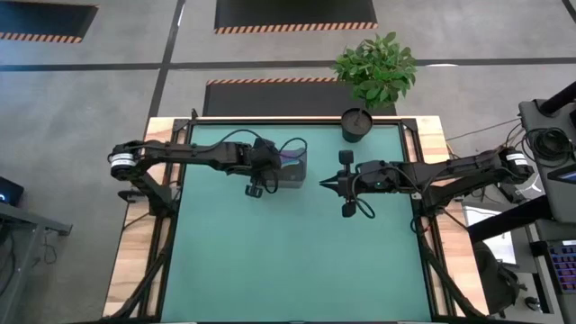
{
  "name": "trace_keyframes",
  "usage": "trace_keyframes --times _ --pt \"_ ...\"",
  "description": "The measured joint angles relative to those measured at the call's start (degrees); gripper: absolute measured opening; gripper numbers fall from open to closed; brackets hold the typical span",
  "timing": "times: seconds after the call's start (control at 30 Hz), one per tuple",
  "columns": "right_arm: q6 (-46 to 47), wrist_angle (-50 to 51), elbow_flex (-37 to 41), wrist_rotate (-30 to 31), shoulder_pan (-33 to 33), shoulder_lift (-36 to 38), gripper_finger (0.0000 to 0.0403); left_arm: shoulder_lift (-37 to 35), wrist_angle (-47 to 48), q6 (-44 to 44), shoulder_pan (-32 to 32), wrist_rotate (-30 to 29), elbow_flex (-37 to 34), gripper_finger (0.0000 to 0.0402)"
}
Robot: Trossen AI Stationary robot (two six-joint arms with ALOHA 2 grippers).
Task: Nest measuring cups in basket
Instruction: Return to Home Position
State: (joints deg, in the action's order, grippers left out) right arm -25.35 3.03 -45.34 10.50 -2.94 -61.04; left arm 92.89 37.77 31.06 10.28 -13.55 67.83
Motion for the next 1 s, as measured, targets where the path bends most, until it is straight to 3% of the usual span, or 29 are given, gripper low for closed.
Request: trace_keyframes --times 0.1,0.2,0.4,0.63,0.77,1.0 --pt "-1.0 -0.1 1.9 -0.8 0.0 1.5 0.0009 -3.9 -1.5 -5.7 -0.9 3.3 -0.9 0.0137" --pt "-1.6 -2.5 5.5 -5.8 1.1 4.7 0.0009 -9.4 -6.9 -10.3 -3.5 7.7 -4.9 0.0127" --pt "-0.9 -12.1 15.5 -16.9 5.9 13.5 0.0009 -23.7 -31.3 -10.7 -10.0 8.4 -22.4 0.0098" --pt "2.5 -17.8 25.7 -18.1 10.1 23.0 0.0009 -41.9 -50.3 -13.7 -10.6 8.1 -42.8 0.0057" --pt "3.3 -22.2 30.1 -18.1 10.5 27.9 0.0009 -52.1 -55.2 -13.9 -10.6 7.6 -50.2 0.0032" --pt "3.9 -24.8 35.1 -18.0 10.5 35.1 0.0009 -68.4 -55.0 -15.7 -10.6 6.5 -57.7 0.0002"
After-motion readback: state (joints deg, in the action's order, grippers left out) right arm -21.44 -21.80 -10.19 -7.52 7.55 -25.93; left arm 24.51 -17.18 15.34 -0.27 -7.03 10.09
